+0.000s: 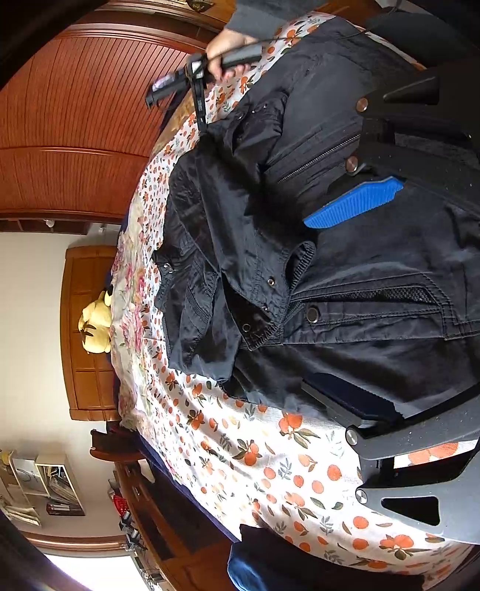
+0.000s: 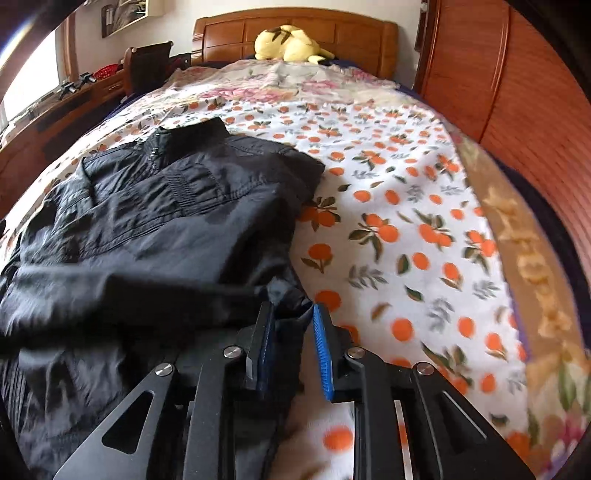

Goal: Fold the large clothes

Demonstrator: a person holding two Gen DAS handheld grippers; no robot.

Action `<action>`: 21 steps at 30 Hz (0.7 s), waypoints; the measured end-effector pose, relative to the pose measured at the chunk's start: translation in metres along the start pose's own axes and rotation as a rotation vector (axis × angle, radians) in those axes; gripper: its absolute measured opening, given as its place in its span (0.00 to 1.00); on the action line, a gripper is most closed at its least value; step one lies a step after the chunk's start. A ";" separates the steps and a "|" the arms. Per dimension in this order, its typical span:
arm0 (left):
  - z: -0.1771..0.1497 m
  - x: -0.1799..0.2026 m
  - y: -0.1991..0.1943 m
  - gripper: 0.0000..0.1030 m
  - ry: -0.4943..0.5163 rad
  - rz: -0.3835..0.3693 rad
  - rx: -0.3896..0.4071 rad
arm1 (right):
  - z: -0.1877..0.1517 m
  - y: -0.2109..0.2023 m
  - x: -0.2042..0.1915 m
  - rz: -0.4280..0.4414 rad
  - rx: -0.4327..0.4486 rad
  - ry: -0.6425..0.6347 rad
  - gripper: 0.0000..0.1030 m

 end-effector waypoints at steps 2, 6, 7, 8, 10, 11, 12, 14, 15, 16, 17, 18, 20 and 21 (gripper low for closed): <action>-0.001 0.001 -0.003 0.79 0.003 -0.007 -0.002 | -0.009 -0.029 -0.004 -0.014 0.023 -0.027 0.33; -0.003 0.000 -0.013 0.79 0.022 -0.013 0.004 | -0.042 -0.084 -0.015 0.012 0.063 -0.044 0.47; -0.004 -0.001 -0.015 0.79 0.024 -0.015 0.004 | -0.052 -0.095 -0.018 0.020 0.067 -0.046 0.48; -0.004 -0.002 -0.016 0.79 0.024 -0.018 0.004 | -0.062 -0.105 -0.023 0.028 0.068 -0.051 0.49; -0.007 -0.004 -0.019 0.79 0.023 -0.023 0.001 | -0.087 -0.125 -0.033 0.037 0.068 -0.061 0.49; -0.008 -0.005 -0.020 0.79 0.024 -0.026 -0.001 | -0.099 -0.134 -0.037 0.040 0.064 -0.059 0.49; -0.010 -0.006 -0.020 0.79 0.026 -0.028 -0.003 | -0.112 -0.141 -0.043 0.048 0.059 -0.054 0.49; -0.013 -0.007 -0.022 0.79 0.031 -0.028 -0.006 | -0.131 -0.155 -0.051 0.066 0.054 -0.042 0.49; -0.015 -0.009 -0.024 0.79 0.031 -0.028 -0.006 | -0.141 -0.160 -0.054 0.074 0.048 -0.031 0.49; -0.017 -0.010 -0.025 0.79 0.029 -0.028 -0.008 | -0.150 -0.166 -0.055 0.076 0.043 -0.020 0.49; -0.018 -0.011 -0.026 0.79 0.026 -0.028 -0.010 | -0.159 -0.170 -0.056 0.077 0.039 -0.008 0.49; -0.020 -0.013 -0.027 0.79 0.023 -0.028 -0.013 | -0.166 -0.172 -0.056 0.078 0.032 0.002 0.49; -0.023 -0.017 -0.029 0.79 0.019 -0.023 -0.018 | -0.177 -0.178 -0.054 0.075 0.021 0.015 0.49; -0.026 -0.020 -0.031 0.79 0.015 -0.021 -0.020 | -0.182 -0.181 -0.055 0.070 0.019 0.020 0.49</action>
Point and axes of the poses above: each gripper's, at about its wrist camera, not at the fingertips, and y roughly the way its jaws point, x to its right, z to its top, the point moved 6 cm from there along y, roughly the way its jaws point, and after that the axes turned 3 degrees about -y, right-handed, at the moved point
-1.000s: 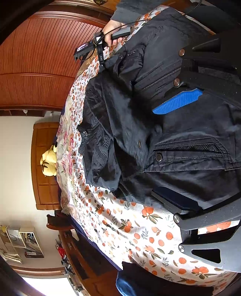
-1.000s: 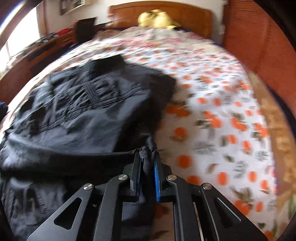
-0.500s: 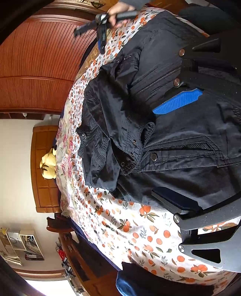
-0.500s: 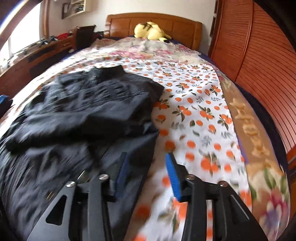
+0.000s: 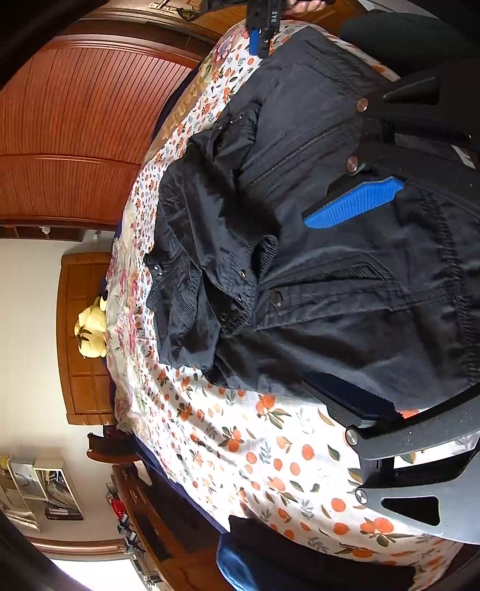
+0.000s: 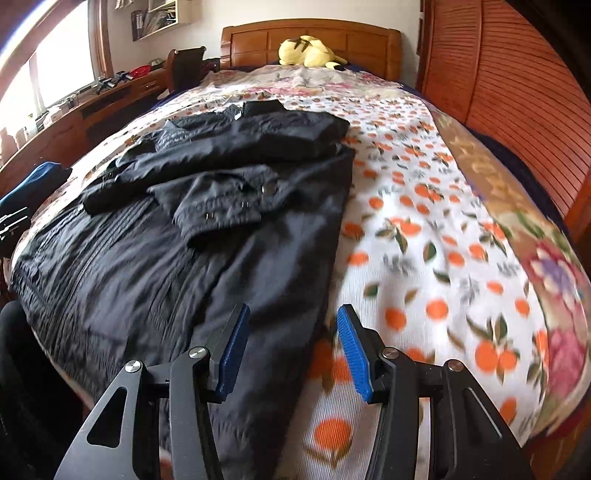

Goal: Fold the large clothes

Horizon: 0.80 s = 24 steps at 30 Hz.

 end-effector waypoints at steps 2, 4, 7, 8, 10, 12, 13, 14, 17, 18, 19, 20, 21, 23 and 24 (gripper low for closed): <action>-0.005 -0.004 -0.004 0.79 -0.006 0.002 0.000 | -0.009 -0.006 -0.001 -0.006 -0.009 0.013 0.49; -0.010 -0.009 -0.008 0.79 -0.009 0.007 -0.005 | -0.012 -0.011 -0.003 -0.009 -0.016 0.020 0.49; -0.022 -0.018 -0.012 0.62 -0.015 -0.001 -0.024 | -0.011 -0.015 -0.008 0.002 -0.030 0.013 0.49; -0.027 -0.022 -0.012 0.60 -0.022 0.005 -0.036 | -0.011 -0.015 -0.011 0.003 -0.031 0.007 0.49; -0.036 -0.031 -0.010 0.49 -0.038 0.016 -0.060 | -0.012 -0.016 -0.015 0.002 -0.024 -0.006 0.49; -0.045 -0.039 -0.011 0.49 -0.052 0.027 -0.081 | -0.017 -0.017 -0.020 0.007 -0.026 -0.010 0.49; -0.049 -0.043 -0.013 0.49 -0.060 0.035 -0.094 | -0.019 -0.015 -0.022 0.003 -0.029 -0.013 0.49; -0.053 -0.045 -0.014 0.49 -0.062 0.040 -0.102 | -0.022 -0.015 -0.024 -0.003 -0.035 -0.021 0.49; -0.066 -0.056 -0.020 0.49 -0.075 0.051 -0.126 | -0.027 -0.013 -0.029 -0.020 -0.041 -0.039 0.49; -0.071 -0.058 -0.021 0.49 -0.080 0.050 -0.133 | -0.029 -0.014 -0.028 -0.019 -0.042 -0.032 0.49; -0.074 -0.060 -0.023 0.49 -0.084 0.048 -0.137 | -0.030 -0.014 -0.028 -0.016 -0.041 -0.023 0.49; -0.077 -0.061 -0.024 0.49 -0.087 0.045 -0.138 | -0.031 -0.015 -0.027 -0.016 -0.042 -0.017 0.49; -0.080 -0.060 -0.026 0.49 -0.090 0.040 -0.139 | -0.031 -0.016 -0.027 -0.018 -0.042 -0.015 0.49; -0.084 -0.060 -0.028 0.49 -0.091 0.031 -0.139 | -0.033 -0.017 -0.026 -0.022 -0.043 -0.015 0.49; -0.086 -0.059 -0.028 0.49 -0.090 0.029 -0.140 | -0.034 -0.017 -0.026 -0.020 -0.045 -0.012 0.49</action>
Point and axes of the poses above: each gripper's, at about its wrist camera, not at the fingertips, and y roughly the way its jaws point, x to its right, z to its top, the point moved 6 cm from there along y, roughly the way its jaws point, and after that the axes turned 3 degrees about -y, right-handed, at the moved point
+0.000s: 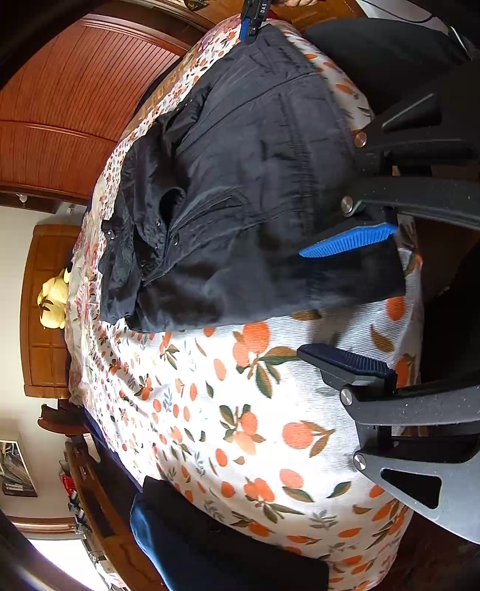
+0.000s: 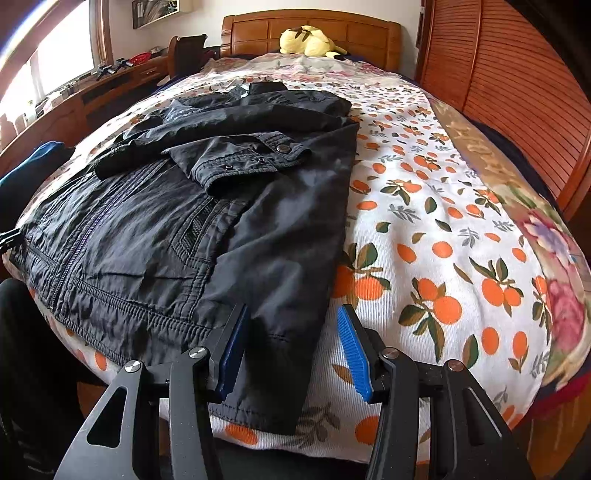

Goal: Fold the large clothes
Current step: 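Grasp the jacket hem with both grippers and lift it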

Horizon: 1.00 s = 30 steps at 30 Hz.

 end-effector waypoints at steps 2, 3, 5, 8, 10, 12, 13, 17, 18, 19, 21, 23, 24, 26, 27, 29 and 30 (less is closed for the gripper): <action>-0.003 0.002 0.000 0.47 0.007 -0.002 -0.003 | -0.002 0.000 0.000 0.010 -0.006 0.010 0.49; -0.005 0.004 0.000 0.44 0.013 -0.007 -0.005 | -0.002 0.000 0.000 0.016 -0.007 0.016 0.49; -0.007 0.006 0.000 0.41 0.021 -0.013 -0.011 | -0.003 -0.001 -0.001 0.025 -0.007 0.022 0.49; -0.012 0.010 0.000 0.39 0.030 -0.020 -0.019 | -0.006 -0.002 -0.007 0.051 -0.011 0.016 0.49; -0.017 0.012 0.000 0.39 0.030 -0.028 -0.020 | -0.008 -0.003 -0.011 0.035 -0.011 -0.005 0.49; -0.019 0.012 0.000 0.39 0.021 -0.036 -0.021 | -0.010 -0.002 -0.011 0.034 -0.009 -0.007 0.49; -0.019 0.013 0.001 0.39 0.015 -0.042 -0.022 | -0.010 -0.001 -0.011 0.039 -0.011 -0.003 0.49; -0.016 0.015 -0.003 0.12 0.009 -0.063 -0.008 | -0.009 0.002 -0.015 0.061 -0.016 -0.029 0.36; -0.014 0.016 -0.005 0.08 0.008 -0.069 -0.006 | -0.007 0.001 -0.018 0.072 -0.011 -0.054 0.28; -0.010 0.017 -0.008 0.06 0.007 -0.079 -0.002 | -0.005 -0.001 -0.020 0.076 -0.004 -0.067 0.25; 0.002 0.021 -0.020 0.05 0.018 -0.086 0.029 | 0.001 -0.005 -0.020 0.105 0.005 -0.070 0.16; 0.015 0.024 -0.035 0.05 0.028 -0.097 0.070 | 0.012 -0.013 -0.019 0.124 0.041 -0.070 0.13; 0.024 0.027 -0.045 0.05 0.032 -0.105 0.096 | 0.018 -0.020 -0.018 0.128 0.066 -0.067 0.13; 0.044 0.034 -0.064 0.05 0.050 -0.103 0.146 | 0.032 -0.035 -0.016 0.137 0.121 -0.048 0.12; 0.056 0.040 -0.075 0.05 0.065 -0.097 0.178 | 0.039 -0.045 -0.015 0.141 0.151 -0.040 0.11; 0.075 0.047 -0.091 0.05 0.088 -0.092 0.216 | 0.054 -0.064 -0.013 0.139 0.208 -0.034 0.11; 0.084 0.050 -0.100 0.05 0.093 -0.091 0.237 | 0.061 -0.075 -0.011 0.133 0.234 -0.030 0.11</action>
Point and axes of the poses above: each gripper's, at about its wrist camera, not at the fingertips, and y roughly the way its jaws point, x to its right, z to its top, the point moved 6 cm from there along y, roughly the way its jaws point, and after that the axes turned 3 degrees about -y, right-handed, at the moved point
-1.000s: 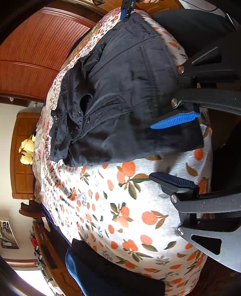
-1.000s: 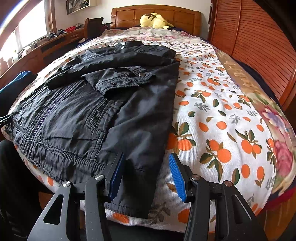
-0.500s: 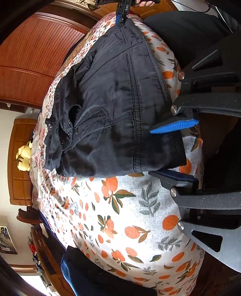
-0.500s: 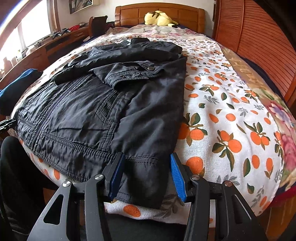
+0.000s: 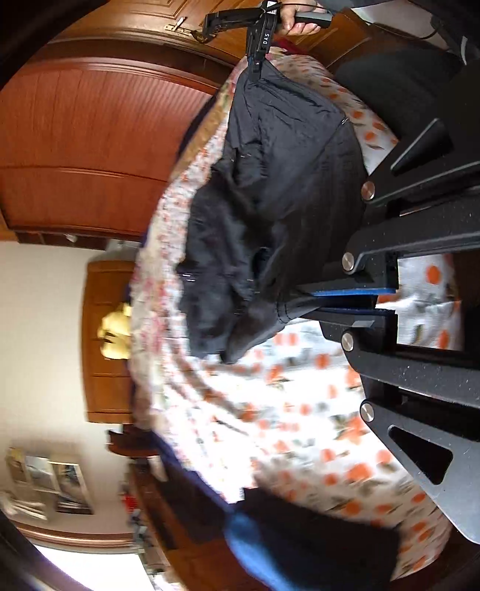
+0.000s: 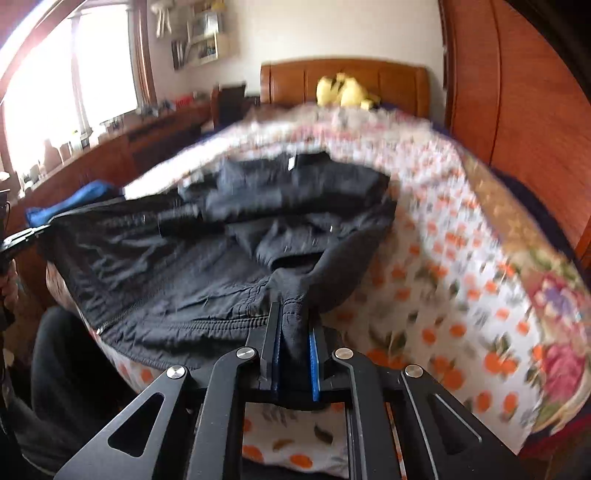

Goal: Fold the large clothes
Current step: 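Grasp the jacket hem with both grippers and lift it, then fold the held hem up over the collar with both grippers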

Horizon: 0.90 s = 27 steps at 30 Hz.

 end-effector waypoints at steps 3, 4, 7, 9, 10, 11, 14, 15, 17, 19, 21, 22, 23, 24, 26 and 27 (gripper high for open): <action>0.029 0.009 -0.026 0.05 0.001 -0.022 0.068 | 0.023 -0.031 0.001 -0.013 0.066 -0.002 0.10; 0.035 0.010 -0.034 0.05 0.005 -0.023 0.089 | 0.029 -0.044 0.000 -0.018 0.088 -0.008 0.10; 0.060 0.019 -0.066 0.05 0.028 -0.024 0.163 | 0.044 -0.086 -0.003 -0.043 0.150 -0.041 0.10; 0.077 0.025 -0.090 0.05 0.034 -0.039 0.210 | 0.051 -0.113 -0.005 -0.060 0.184 -0.064 0.10; 0.083 0.027 -0.101 0.05 0.042 -0.041 0.229 | 0.054 -0.127 -0.005 -0.069 0.202 -0.071 0.10; 0.088 0.028 -0.109 0.05 0.050 -0.040 0.249 | 0.056 -0.140 -0.005 -0.077 0.219 -0.080 0.10; 0.103 0.031 -0.143 0.05 0.058 -0.051 0.314 | 0.056 -0.182 -0.005 -0.082 0.277 -0.088 0.10; 0.107 0.032 -0.153 0.05 0.058 -0.061 0.334 | 0.055 -0.196 -0.006 -0.085 0.297 -0.091 0.10; 0.113 0.032 -0.169 0.05 0.067 -0.053 0.368 | 0.050 -0.217 -0.009 -0.086 0.328 -0.099 0.10; 0.114 0.029 -0.169 0.05 0.071 -0.030 0.374 | 0.048 -0.229 -0.008 -0.094 0.344 -0.109 0.10; 0.113 0.023 -0.156 0.05 0.057 -0.026 0.349 | 0.043 -0.225 -0.005 -0.094 0.335 -0.110 0.10; 0.110 0.019 -0.144 0.05 0.047 -0.029 0.324 | 0.039 -0.219 -0.005 -0.090 0.322 -0.108 0.10; 0.108 0.015 -0.134 0.05 0.038 -0.030 0.304 | 0.035 -0.209 -0.005 -0.087 0.305 -0.109 0.10; 0.103 0.011 -0.120 0.05 0.023 -0.029 0.278 | 0.031 -0.196 -0.003 -0.087 0.284 -0.112 0.10; 0.093 0.001 -0.087 0.05 -0.007 -0.021 0.223 | 0.024 -0.163 -0.001 -0.086 0.236 -0.115 0.10; 0.090 -0.002 -0.075 0.05 -0.015 -0.017 0.204 | 0.023 -0.147 0.000 -0.091 0.215 -0.118 0.11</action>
Point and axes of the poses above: each gripper's, at about its wrist camera, not at the fingertips, and y roughly the way its jaws point, x to its right, z to its top, the point moved 6 cm from there along y, roughly the way its jaws point, and after that the axes turned 3 degrees about -y, right-handed, at the moved point
